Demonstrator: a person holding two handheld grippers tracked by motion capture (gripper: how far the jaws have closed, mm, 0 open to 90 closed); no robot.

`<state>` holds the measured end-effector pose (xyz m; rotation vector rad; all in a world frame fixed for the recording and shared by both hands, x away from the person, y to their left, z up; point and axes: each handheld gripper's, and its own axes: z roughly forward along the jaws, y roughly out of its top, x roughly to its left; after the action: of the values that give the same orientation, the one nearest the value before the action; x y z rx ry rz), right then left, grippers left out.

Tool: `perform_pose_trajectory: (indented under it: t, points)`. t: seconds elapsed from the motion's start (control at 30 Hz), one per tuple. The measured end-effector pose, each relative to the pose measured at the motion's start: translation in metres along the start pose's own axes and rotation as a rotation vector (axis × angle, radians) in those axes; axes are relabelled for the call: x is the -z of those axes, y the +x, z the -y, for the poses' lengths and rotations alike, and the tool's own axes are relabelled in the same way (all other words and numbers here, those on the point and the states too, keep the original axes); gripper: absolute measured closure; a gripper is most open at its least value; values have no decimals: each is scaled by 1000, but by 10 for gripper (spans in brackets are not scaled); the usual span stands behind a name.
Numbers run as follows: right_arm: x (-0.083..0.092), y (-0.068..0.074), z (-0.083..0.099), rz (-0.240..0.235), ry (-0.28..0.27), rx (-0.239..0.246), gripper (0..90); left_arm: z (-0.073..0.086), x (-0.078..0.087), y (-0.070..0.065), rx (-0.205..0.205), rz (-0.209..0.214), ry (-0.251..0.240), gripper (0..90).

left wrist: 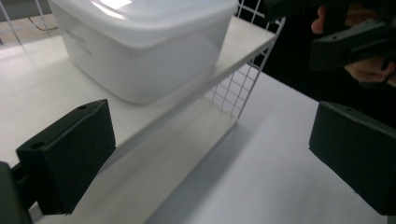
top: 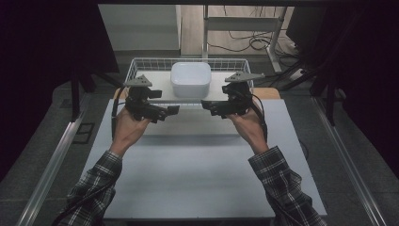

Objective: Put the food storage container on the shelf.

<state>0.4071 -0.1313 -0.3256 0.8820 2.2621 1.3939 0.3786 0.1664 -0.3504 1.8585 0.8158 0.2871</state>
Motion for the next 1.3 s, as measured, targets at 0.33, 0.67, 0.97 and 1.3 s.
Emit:
perform_pose_trajectory:
  t: [0.33, 0.67, 0.97, 1.3]
  points:
    - [4, 13, 19, -11, 25, 58, 30, 26, -4, -12, -17, 38, 41, 0]
    - [7, 22, 40, -29, 40, 76, 27, 50, -8, -20, 4, 81, 34, 1]
    - [7, 26, 60, -41, 50, 74, 23, 72, -15, -28, -20, 92, 49, 7]
    - [9, 31, 94, -36, 63, 84, 10, 106, -25, -37, 0, 96, 57, 7]
